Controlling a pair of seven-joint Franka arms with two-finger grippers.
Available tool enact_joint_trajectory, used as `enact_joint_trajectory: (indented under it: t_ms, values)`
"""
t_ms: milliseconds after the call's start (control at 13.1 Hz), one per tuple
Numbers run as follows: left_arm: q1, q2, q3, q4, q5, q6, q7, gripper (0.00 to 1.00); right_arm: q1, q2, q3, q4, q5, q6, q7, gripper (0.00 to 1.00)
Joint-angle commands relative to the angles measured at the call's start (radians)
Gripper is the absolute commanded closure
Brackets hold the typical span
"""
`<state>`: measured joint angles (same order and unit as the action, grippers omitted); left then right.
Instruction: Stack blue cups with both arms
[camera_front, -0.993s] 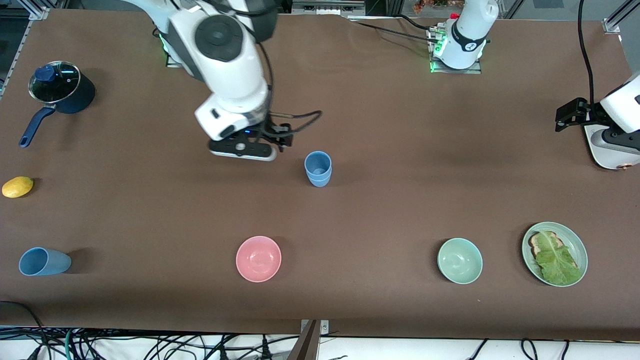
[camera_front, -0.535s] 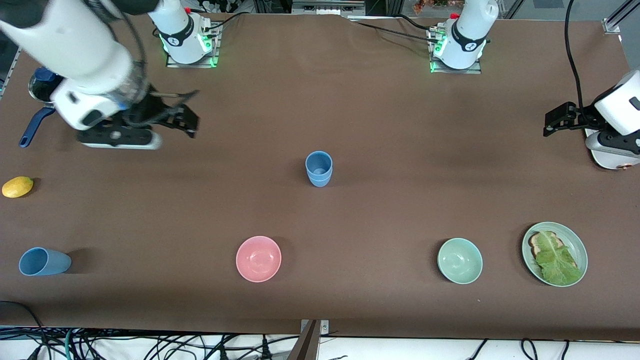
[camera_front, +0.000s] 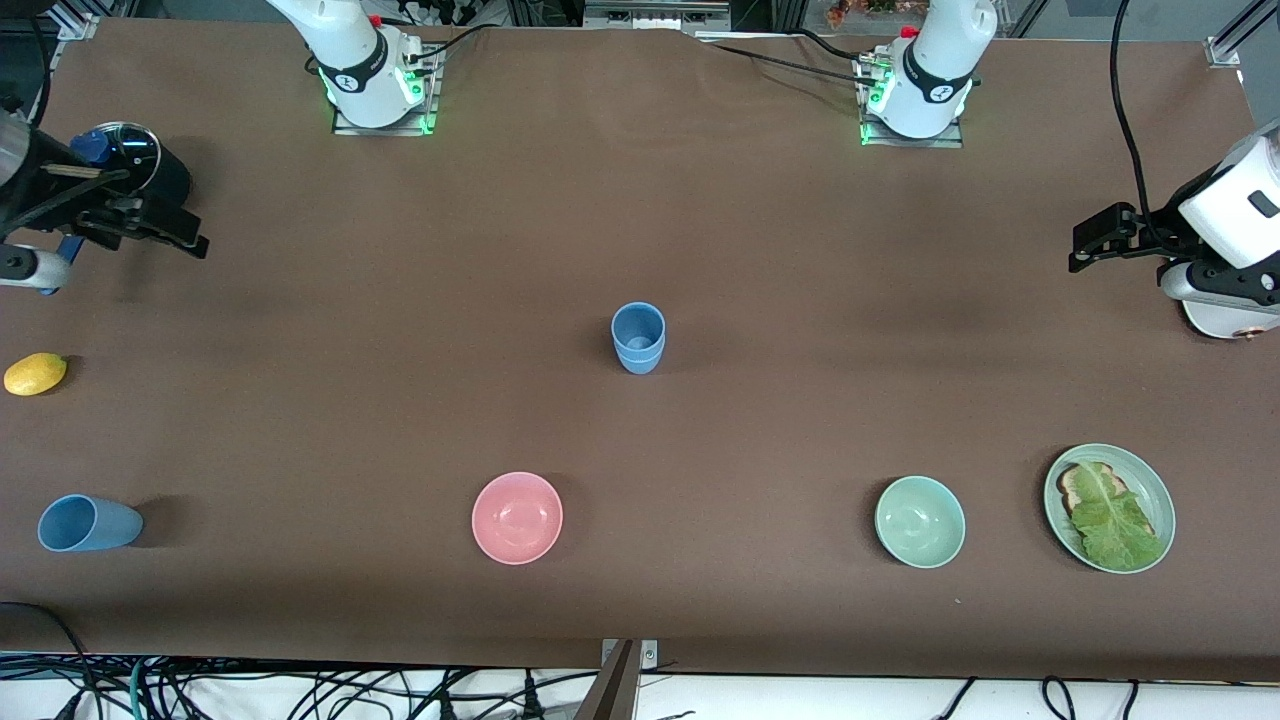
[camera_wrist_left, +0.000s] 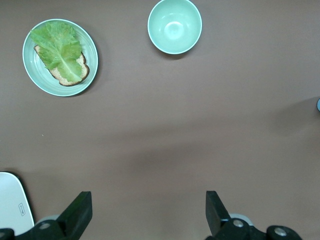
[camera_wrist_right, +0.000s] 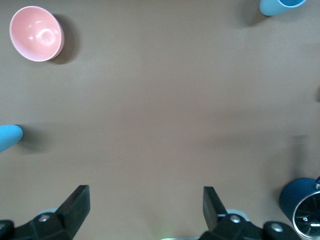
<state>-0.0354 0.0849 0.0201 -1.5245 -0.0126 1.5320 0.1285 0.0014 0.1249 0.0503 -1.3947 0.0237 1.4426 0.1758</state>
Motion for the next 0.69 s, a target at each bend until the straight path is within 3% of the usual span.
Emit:
enact_joint_trajectory:
  t_ms: [0, 153, 611]
  values:
    - [0.011, -0.025, 0.000, -0.028, -0.024, 0.007, 0.005, 0.00, 0.041, -0.030, -0.052, -0.030, 0.012, 0.001, -0.012, 0.00]
    - [0.028, -0.025, 0.000, -0.028, -0.029, 0.007, 0.005, 0.00, 0.130, -0.036, -0.160, -0.032, 0.009, -0.005, -0.030, 0.00]
    - [0.034, -0.025, 0.001, -0.014, -0.029, 0.008, 0.002, 0.00, 0.132, -0.024, -0.164, -0.055, -0.013, 0.007, -0.088, 0.00]
